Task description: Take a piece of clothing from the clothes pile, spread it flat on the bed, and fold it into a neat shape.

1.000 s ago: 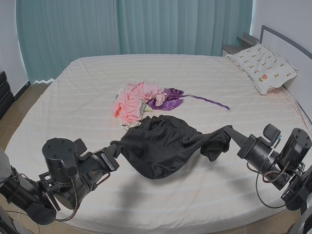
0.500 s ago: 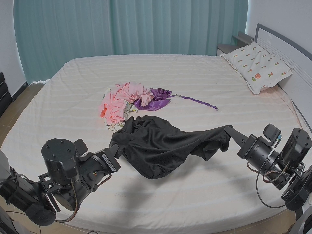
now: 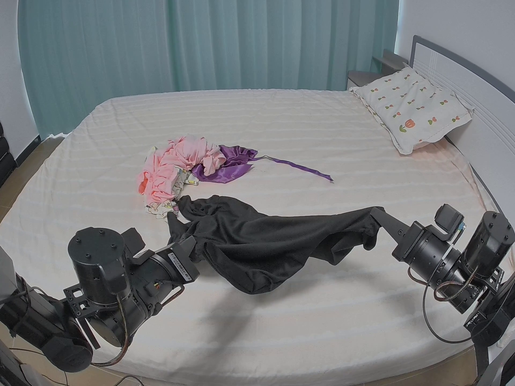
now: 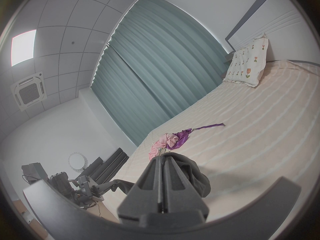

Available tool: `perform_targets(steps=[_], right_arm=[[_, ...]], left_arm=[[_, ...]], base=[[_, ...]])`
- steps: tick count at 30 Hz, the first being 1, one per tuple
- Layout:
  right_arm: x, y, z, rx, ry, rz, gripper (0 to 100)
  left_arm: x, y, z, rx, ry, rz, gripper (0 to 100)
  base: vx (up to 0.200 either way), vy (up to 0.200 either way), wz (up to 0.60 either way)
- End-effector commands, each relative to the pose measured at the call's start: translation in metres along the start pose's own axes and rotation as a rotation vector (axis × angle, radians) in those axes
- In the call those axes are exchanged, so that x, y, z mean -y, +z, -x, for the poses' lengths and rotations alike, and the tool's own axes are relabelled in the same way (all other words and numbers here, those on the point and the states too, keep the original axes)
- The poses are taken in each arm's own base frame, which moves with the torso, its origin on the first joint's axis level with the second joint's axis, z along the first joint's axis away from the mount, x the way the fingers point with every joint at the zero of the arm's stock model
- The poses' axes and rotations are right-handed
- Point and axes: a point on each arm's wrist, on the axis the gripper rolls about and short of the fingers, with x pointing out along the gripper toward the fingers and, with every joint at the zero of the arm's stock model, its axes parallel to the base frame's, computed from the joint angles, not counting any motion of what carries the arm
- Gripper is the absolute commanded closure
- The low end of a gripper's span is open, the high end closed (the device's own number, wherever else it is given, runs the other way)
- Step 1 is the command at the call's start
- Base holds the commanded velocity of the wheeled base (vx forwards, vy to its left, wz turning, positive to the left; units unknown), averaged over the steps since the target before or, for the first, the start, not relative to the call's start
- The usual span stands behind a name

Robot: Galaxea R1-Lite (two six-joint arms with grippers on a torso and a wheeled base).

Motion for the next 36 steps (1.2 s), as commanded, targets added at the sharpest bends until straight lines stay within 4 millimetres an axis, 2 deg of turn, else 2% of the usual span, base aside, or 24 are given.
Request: perform_targets(steps=[1,36], right_arm=[[-0.0004,0.0005,-0.0001,0.005,0.004,0.0,100],[0.0043,0.0045,-0.0002,0.02,-0.017,0.003,100]], left_arm=[[0.0002,0.0003,0.0,0.002,-0.001,0.001,100],[0.0003,0.0053,0.0018,0.018,-0.004,0.004,100]], base=[[0.0,-0.2,0.0],[0.0,-0.194,0.0]])
